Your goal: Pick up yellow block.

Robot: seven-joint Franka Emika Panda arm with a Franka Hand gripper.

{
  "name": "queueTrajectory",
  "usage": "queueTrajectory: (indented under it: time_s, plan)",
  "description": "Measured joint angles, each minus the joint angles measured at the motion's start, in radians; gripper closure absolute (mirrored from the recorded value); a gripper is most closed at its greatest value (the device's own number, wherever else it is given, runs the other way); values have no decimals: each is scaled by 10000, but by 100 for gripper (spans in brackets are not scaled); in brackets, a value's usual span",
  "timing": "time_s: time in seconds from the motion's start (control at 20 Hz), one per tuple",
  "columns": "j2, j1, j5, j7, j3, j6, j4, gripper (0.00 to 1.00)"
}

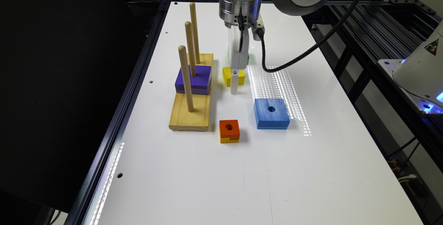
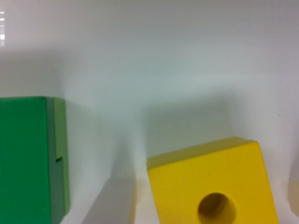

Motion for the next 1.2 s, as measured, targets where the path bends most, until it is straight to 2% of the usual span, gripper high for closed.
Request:
queueTrajectory:
  time_s: [0.1,0.15,1.0,1.2]
  plan:
    - [0,0,0,0,0,0,0,0]
    - [-3,0,0,0,0,-1,-1,100]
    - [-78,-3,0,0,0,-21,-2,100]
    - [-568,-3,0,0,0,-436,-15,100]
